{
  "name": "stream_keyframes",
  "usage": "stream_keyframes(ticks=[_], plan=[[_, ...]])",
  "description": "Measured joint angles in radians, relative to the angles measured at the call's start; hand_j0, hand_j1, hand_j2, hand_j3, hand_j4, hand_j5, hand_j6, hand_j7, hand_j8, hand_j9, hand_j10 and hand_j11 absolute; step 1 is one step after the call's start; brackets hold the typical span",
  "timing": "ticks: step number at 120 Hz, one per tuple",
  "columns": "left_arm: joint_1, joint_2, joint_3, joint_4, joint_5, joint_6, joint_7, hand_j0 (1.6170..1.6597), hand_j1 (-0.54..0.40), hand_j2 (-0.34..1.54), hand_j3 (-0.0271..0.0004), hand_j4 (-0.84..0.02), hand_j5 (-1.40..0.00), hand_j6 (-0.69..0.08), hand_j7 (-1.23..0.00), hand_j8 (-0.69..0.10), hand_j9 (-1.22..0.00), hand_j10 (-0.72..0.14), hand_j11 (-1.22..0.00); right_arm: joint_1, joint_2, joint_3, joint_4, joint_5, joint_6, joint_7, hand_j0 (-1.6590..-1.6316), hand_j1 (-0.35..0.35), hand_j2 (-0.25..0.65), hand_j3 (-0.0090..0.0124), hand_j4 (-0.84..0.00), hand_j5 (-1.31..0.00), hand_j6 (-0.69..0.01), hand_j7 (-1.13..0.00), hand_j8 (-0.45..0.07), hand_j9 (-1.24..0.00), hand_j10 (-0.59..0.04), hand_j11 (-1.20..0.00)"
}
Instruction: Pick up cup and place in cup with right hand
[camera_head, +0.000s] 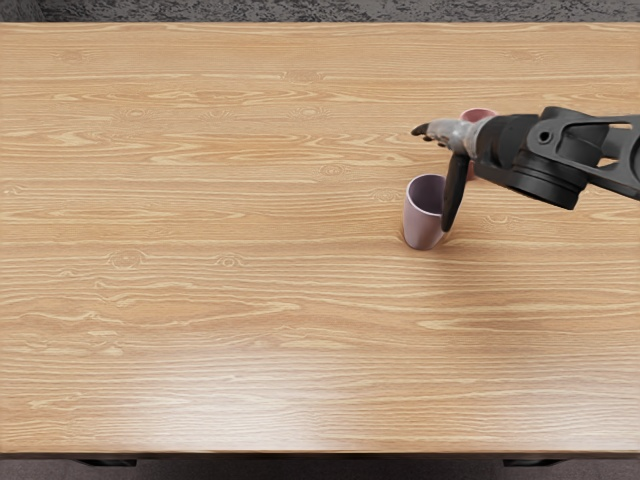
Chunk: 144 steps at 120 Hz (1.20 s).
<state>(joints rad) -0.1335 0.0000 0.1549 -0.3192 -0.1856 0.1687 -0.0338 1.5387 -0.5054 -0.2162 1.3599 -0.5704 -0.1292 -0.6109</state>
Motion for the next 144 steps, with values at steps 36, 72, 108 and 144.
stream_keyframes(ticks=[36, 72, 108, 144], plan=[[0.000, 0.000, 0.000, 0.000, 0.000, 0.000, 0.000, 1.6581, 0.344, 0.00, 0.0000, -0.004, 0.00, -0.004, 0.00, -0.004, 0.00, -0.004, 0.00, -0.028, 0.037, -0.055, 0.030, -0.009, -0.112, 0.000, -1.6581, -0.316, -0.005, 0.0000, -0.030, -0.04, -0.032, -0.04, -0.031, -0.04, -0.030, -0.04], [0.000, 0.000, 0.000, 0.000, 0.000, 0.000, 0.000, 1.6581, 0.344, 0.00, 0.0000, -0.004, 0.00, -0.004, 0.00, -0.004, 0.00, -0.004, 0.00, -0.028, 0.044, -0.076, 0.028, -0.010, -0.130, 0.000, -1.6581, -0.213, -0.022, 0.0000, -0.116, -0.15, -0.117, -0.15, -0.116, -0.15, -0.116, -0.15], [0.000, 0.000, 0.000, 0.000, 0.000, 0.000, 0.000, 1.6581, 0.344, 0.00, 0.0000, -0.004, 0.00, -0.004, 0.00, -0.004, 0.00, -0.004, 0.00, -0.036, 0.045, -0.072, 0.021, -0.006, -0.139, 0.000, -1.6583, 0.052, -0.049, 0.0000, -0.320, -0.41, -0.321, -0.41, -0.320, -0.41, -0.319, -0.42], [0.000, 0.000, 0.000, 0.000, 0.000, 0.000, 0.000, 1.6581, 0.344, 0.00, 0.0000, -0.004, -0.01, -0.004, -0.01, -0.004, -0.01, -0.004, -0.01, -0.039, 0.032, -0.047, 0.005, 0.005, -0.135, 0.000, -1.6515, 0.160, 0.058, 0.0004, -0.356, -0.75, -0.200, -0.72, -0.178, -0.75, -0.336, -0.75]])
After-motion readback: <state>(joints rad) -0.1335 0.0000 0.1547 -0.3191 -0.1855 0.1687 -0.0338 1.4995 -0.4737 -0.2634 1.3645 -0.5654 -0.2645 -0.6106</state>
